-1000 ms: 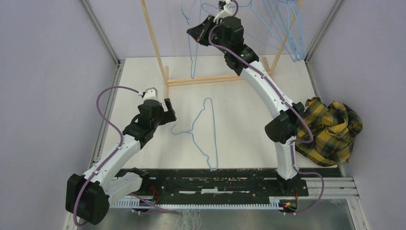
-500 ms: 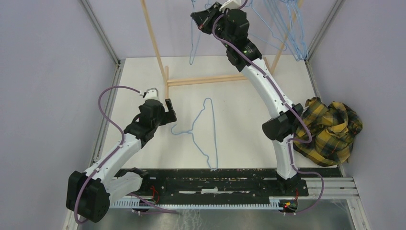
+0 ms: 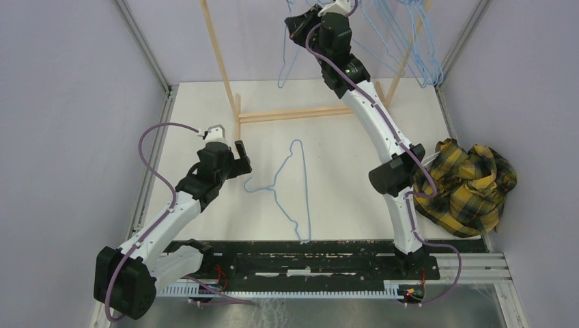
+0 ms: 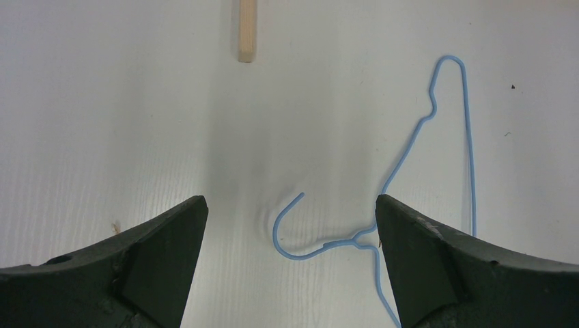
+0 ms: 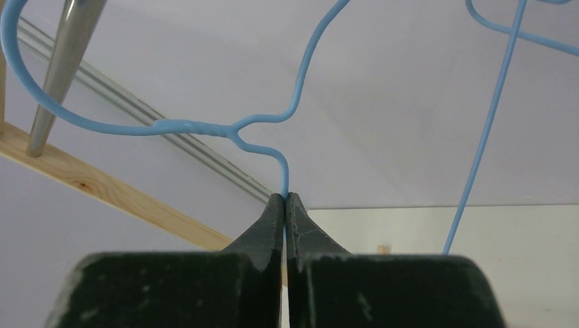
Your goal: Organize the hangers
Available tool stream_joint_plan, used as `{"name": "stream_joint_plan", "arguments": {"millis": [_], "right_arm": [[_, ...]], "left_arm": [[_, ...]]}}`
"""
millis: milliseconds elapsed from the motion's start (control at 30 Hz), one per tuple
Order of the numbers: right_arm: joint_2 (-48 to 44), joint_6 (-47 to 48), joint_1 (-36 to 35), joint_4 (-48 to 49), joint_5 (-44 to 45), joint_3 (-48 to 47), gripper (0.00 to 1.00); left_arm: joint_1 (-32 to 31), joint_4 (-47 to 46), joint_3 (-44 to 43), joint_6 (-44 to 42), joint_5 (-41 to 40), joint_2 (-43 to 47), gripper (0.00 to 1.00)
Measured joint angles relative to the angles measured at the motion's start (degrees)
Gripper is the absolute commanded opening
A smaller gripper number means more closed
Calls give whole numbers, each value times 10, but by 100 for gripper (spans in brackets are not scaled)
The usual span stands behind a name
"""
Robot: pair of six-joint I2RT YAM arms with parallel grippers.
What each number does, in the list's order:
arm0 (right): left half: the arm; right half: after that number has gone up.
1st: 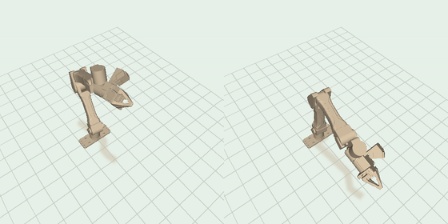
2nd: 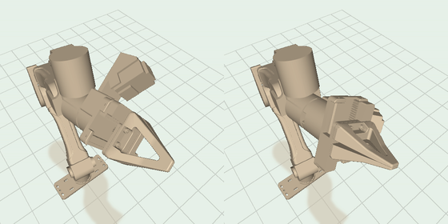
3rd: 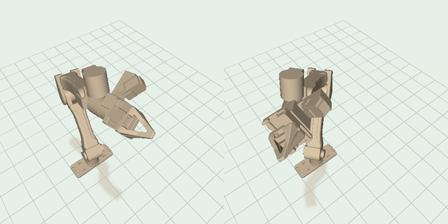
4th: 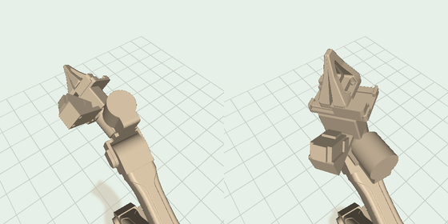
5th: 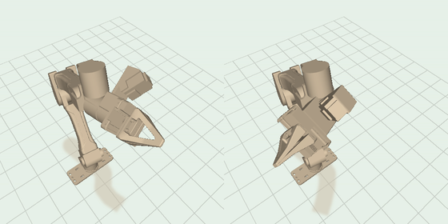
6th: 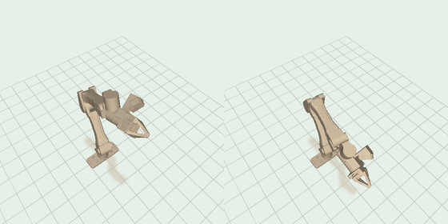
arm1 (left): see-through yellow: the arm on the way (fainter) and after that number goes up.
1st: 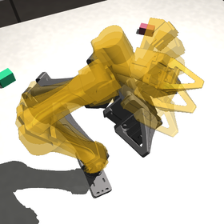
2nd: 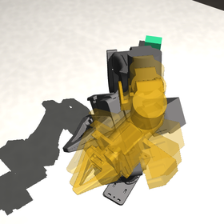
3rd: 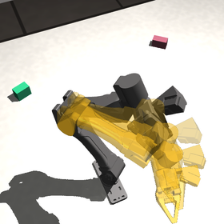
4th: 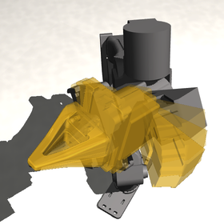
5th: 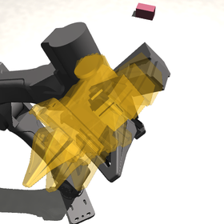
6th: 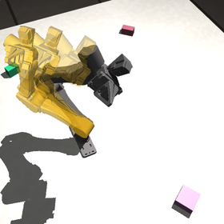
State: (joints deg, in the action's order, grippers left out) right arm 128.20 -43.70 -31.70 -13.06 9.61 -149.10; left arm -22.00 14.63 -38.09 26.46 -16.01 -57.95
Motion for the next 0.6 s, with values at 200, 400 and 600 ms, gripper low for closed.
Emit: {"name": "stream_joint_plan", "arguments": {"millis": [200, 400, 600], "right_arm": [[2, -9, 19, -8, 19, -7, 1], [3, -20, 38, -13, 23, -7, 2], [3, -25, 50, -10, 16, -1, 16]], "left_arm": [[0, 0, 0, 0, 0, 0, 100], [0, 0, 0, 0, 0, 0, 100], [0, 0, 0, 0, 1, 0, 100]]}}
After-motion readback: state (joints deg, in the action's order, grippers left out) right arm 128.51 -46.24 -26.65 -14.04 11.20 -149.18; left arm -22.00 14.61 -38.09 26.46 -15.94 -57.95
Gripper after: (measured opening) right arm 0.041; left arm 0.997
